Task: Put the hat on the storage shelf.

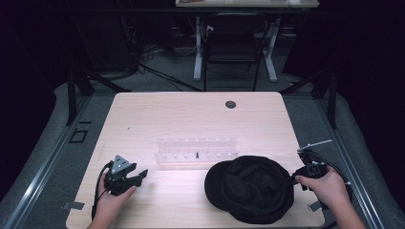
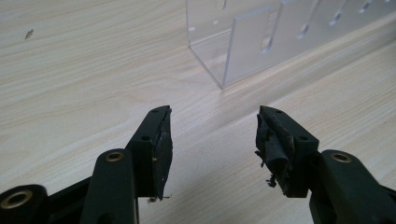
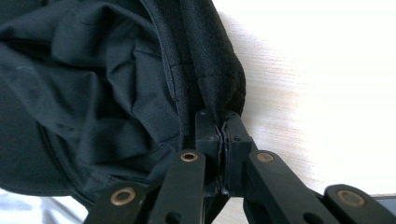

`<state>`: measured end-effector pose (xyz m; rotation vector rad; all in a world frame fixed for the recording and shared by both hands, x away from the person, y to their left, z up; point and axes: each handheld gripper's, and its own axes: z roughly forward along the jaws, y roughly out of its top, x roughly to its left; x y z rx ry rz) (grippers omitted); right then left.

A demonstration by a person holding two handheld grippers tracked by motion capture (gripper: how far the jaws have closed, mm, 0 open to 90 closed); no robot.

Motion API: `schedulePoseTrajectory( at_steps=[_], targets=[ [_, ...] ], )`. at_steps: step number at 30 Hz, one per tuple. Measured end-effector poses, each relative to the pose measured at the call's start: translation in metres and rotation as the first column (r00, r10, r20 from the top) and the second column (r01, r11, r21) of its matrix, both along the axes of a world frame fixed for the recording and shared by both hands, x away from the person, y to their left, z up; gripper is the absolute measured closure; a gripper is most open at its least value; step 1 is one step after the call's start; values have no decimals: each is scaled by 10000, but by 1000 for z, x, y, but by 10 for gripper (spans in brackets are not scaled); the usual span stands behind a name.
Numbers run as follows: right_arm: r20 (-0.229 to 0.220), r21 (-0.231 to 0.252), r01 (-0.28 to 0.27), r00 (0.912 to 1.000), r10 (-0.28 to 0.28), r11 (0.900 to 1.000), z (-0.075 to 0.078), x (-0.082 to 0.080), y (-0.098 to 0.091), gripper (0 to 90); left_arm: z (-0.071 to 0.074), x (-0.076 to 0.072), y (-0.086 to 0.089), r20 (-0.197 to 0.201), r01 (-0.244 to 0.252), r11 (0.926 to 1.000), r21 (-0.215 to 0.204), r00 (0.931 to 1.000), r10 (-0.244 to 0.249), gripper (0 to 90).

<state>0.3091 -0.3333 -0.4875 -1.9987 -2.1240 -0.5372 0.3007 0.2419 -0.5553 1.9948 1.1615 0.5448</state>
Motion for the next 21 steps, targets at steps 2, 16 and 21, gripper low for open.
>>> schedulePoseTrajectory(
  at_steps=[2, 16, 21],
  targets=[
    [78, 96, 42, 10000, -42, 9999, 3, -1, 0, 878, 0, 0, 0, 1, -9, 10000, 5, 10000, 9, 458],
    [294, 258, -38, 9996, 31, 9997, 23, -4, 6, 877, 0, 0, -1, 5, -4, 10000, 5, 10000, 4, 458],
    [339, 484, -3, 9994, -13, 9988, 28, -4, 6, 878, 0, 0, 0, 30, 13, 10000, 29, 10000, -13, 459]
  ],
)
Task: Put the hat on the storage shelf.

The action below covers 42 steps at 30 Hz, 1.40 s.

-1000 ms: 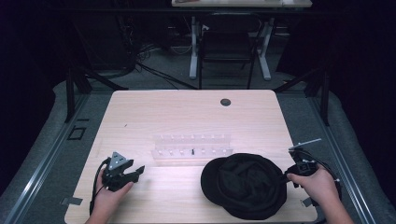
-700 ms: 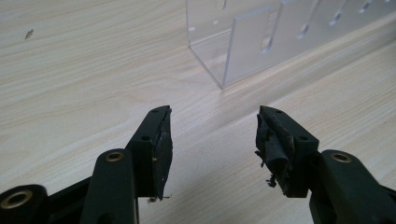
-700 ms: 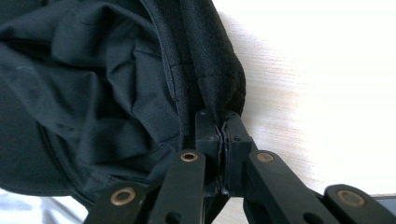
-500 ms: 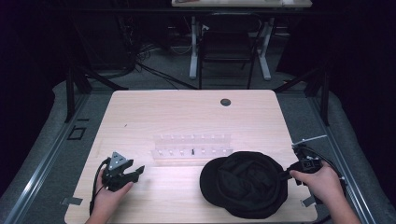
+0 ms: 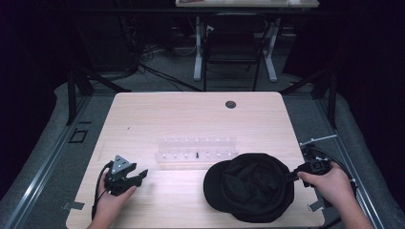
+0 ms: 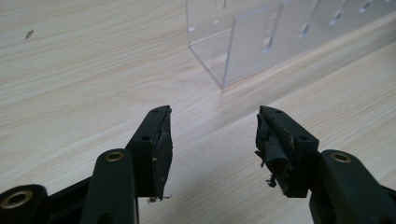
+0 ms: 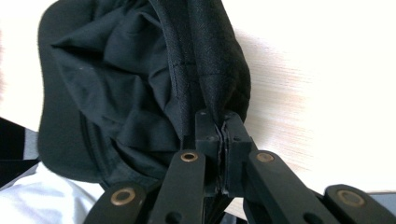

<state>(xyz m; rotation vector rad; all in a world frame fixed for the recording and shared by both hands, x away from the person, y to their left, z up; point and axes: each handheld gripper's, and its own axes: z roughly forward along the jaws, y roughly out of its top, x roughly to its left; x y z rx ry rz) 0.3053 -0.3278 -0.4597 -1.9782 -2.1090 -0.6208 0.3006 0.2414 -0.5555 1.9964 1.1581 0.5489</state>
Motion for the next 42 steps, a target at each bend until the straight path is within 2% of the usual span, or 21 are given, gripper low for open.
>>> schedulePoseTrajectory(
  at_steps=[3, 4, 5, 13, 17, 18, 20, 24, 27, 28, 29, 31, 32, 33, 34, 36, 37, 38, 39, 42],
  targets=[
    [-46, 252, -321, 9995, 322, 9992, 5, 1, -2, 878, 0, 0, 0, -17, -34, 10000, -11, 10000, 34, 459],
    [-82, 390, -286, 9995, 289, 9988, 7, 1, -2, 878, 0, 0, 0, -11, -38, 10000, -10, 10000, 38, 459],
    [74, 608, -66, 10000, 61, 9981, 10, 0, 0, 878, 0, 0, 0, -8, -46, 10000, -8, 10000, 46, 459],
    [34, 1226, -313, 9995, 311, 9920, 21, 0, 1, 878, 0, 0, 0, -3, -37, 10000, 1, 10000, 37, 460],
    [51, 1893, -393, 9992, 390, 9811, 27, 0, 0, 878, 1, 0, 0, 18, -60, 10000, -28, 10000, 60, 460],
    [51, 1893, -393, 9992, 390, 9811, 27, 0, 0, 878, 1, 0, 0, 18, -60, 10000, -28, 10000, 60, 461],
    [95, 2246, -375, 9993, 363, 9737, 30, 0, 1, 879, 1, 0, 0, 23, -69, 10000, -32, 10000, 69, 460],
    [85, 2540, -323, 9995, 312, 9667, 32, 0, 2, 880, 1, 0, 0, 27, -62, 10000, -14, 10000, 62, 460],
    [258, 3029, -336, 9993, 270, 9524, 35, -1, 3, 881, 1, 0, 0, 22, -69, 10000, -7, 10000, 69, 460],
    [258, 3029, -336, 9993, 270, 9524, 35, -1, 3, 881, 1, 0, 0, 22, -69, 10000, -7, 10000, 69, 461],
    [229, 3179, -504, 9987, 454, 9468, 38, -1, 4, 881, 0, 0, 0, 19, -73, 10000, -7, 10000, 73, 461],
    [320, 3430, -433, 9989, 344, 9383, 40, -1, 7, 881, 0, 0, 0, 21, -73, 10000, -6, 10000, 73, 461],
    [320, 3430, -433, 9989, 344, 9383, 40, -1, 7, 881, 0, 0, 0, 21, -73, 10000, -6, 10000, 73, 461],
    [415, 3720, -561, 9982, 438, 9265, 42, -1, 8, 881, 0, 0, 0, 21, -74, 10000, 0, 10000, 74, 461],
    [433, 3826, -446, 9986, 303, 9228, 43, -1, 10, 881, 0, 0, 0, 21, -74, 10000, 0, 10000, 74, 461],
    [491, 4043, -578, 9979, 414, 9128, 45, -1, 11, 881, 0, 0, 0, 22, -93, 10000, -28, 10000, 93, 461],
    [491, 4043, -578, 9979, 414, 9128, 45, -1, 11, 881, 0, 0, 1, 16, -81, 10000, -19, 10000, 81, 461],
    [537, 4129, -657, 9974, 478, 9084, 46, 0, 12, 882, 0, 1, 0, 15, -106, 9999, -52, 9999, 106, 460],
    [615, 4323, -635, 9973, 408, 8995, 48, 0, 15, 881, 0, 1, 0, 22, -107, 9999, -60, 9999, 107, 461],
    [642, 4391, -680, 9970, 442, 8959, 49, 1, 16, 882, 0, 1, 0, 24, -110, 9999, -76, 9999, 110, 461]
  ],
)
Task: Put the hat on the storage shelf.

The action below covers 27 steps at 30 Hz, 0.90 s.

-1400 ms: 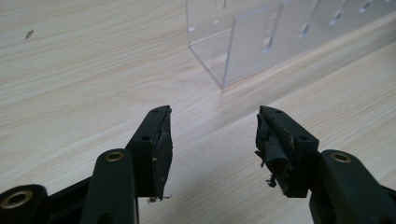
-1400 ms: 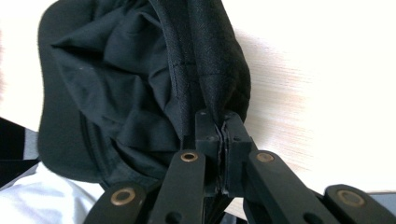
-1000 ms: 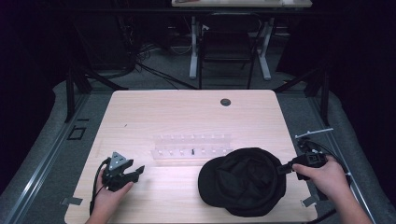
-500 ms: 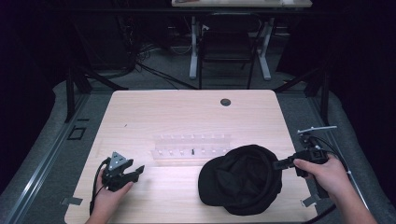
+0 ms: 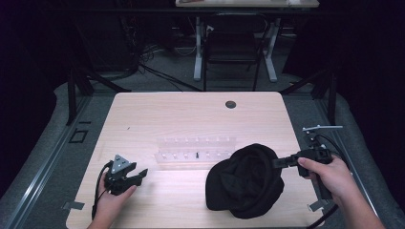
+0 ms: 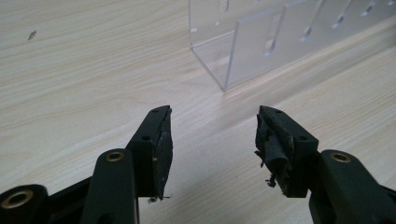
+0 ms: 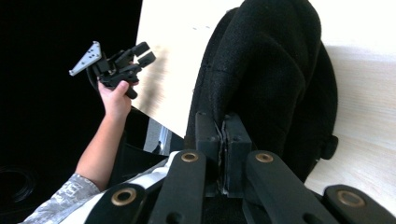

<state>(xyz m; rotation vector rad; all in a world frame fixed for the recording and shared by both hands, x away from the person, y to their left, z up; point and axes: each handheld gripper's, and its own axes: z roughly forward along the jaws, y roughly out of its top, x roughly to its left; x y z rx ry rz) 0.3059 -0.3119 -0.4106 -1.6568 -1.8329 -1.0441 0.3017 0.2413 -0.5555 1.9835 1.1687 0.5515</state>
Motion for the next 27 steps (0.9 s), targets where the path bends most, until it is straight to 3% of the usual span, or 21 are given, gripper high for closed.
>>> schedulePoseTrajectory(
  at_steps=[10, 27],
  targets=[
    [289, 1147, -190, 9995, 158, 9932, 12, 6, 8, 883, 2, 0, -2, 66, -115, 9998, -186, 9999, 116, 460],
    [892, 1647, -627, 9948, 485, 9843, 42, 7, 28, 883, 3, 0, 0, 57, -76, 9999, -97, 10000, 76, 460]
  ],
)
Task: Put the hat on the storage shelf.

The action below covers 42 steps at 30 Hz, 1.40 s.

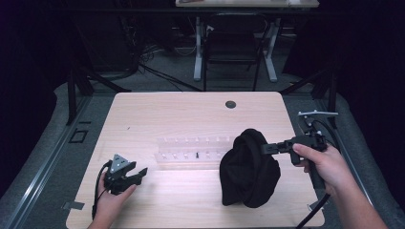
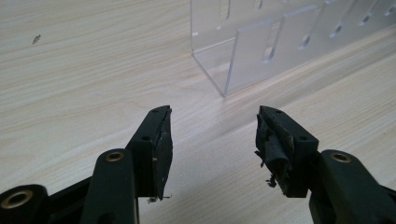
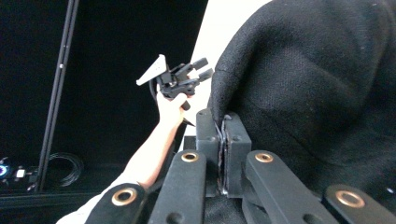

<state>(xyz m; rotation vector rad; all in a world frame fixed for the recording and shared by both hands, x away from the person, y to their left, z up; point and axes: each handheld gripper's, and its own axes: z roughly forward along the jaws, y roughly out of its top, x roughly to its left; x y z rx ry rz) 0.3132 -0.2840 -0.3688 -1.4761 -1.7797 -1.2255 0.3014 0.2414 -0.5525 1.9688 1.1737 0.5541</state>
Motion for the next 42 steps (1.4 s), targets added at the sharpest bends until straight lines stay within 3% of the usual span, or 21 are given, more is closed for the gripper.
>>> schedulePoseTrajectory(
  at_steps=[26, 42],
  targets=[
    [372, 107, 121, 9992, -125, 9999, 38, 7, 8, 883, 1, -2, 3, 115, -16, 9999, -121, 9999, 17, 460],
    [615, 124, 113, 9980, -121, 9999, 60, 26, 24, 883, 0, -1, 3, 95, -17, 9999, -153, 10000, 18, 460]
  ],
)
